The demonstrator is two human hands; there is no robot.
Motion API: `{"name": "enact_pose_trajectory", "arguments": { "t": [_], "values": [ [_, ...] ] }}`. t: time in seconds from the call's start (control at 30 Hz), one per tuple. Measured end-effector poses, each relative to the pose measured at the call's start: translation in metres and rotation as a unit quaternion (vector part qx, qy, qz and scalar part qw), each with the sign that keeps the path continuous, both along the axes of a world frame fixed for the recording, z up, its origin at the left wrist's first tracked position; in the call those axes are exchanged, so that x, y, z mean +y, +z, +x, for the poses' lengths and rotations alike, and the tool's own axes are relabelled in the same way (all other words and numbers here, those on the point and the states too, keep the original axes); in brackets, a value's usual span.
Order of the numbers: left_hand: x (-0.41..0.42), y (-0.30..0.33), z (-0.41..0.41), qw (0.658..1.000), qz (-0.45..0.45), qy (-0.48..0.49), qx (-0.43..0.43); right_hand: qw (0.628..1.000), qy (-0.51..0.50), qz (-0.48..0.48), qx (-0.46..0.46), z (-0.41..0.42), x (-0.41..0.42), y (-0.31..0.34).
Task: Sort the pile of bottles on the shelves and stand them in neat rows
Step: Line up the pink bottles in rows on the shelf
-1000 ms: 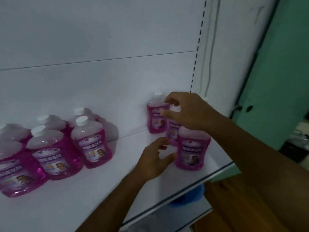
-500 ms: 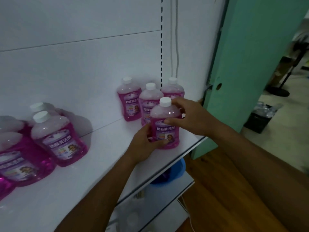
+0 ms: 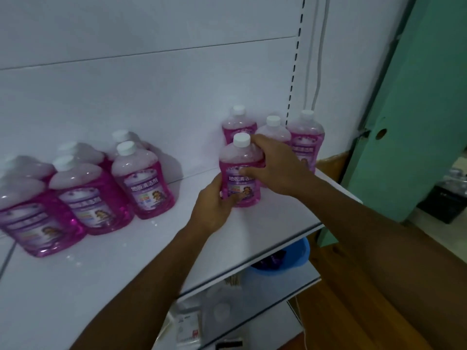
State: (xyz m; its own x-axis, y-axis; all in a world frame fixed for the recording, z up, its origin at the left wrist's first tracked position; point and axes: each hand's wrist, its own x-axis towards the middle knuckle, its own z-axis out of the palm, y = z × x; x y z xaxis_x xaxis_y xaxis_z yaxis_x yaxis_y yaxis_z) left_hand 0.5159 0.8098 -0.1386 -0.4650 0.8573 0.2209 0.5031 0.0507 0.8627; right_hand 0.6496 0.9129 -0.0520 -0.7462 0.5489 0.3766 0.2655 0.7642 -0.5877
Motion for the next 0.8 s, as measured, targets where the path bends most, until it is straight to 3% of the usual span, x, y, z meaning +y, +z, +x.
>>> {"name": "enact_pose_trajectory", "arguments": {
  "t": [0.4,0.8],
  "values": [
    [-0.055,0.007,-0.037,0.978,-0.011,0.195,0.077,0.989,0.146,-0.007,-0.014,-0.093,-0.015,0.006],
    [-0.034,0.010,-0.032,0.956,0.001,0.245,0.160,0.986,0.165,-0.020,0.021,-0.142,0.025,-0.001]
  ]
}}
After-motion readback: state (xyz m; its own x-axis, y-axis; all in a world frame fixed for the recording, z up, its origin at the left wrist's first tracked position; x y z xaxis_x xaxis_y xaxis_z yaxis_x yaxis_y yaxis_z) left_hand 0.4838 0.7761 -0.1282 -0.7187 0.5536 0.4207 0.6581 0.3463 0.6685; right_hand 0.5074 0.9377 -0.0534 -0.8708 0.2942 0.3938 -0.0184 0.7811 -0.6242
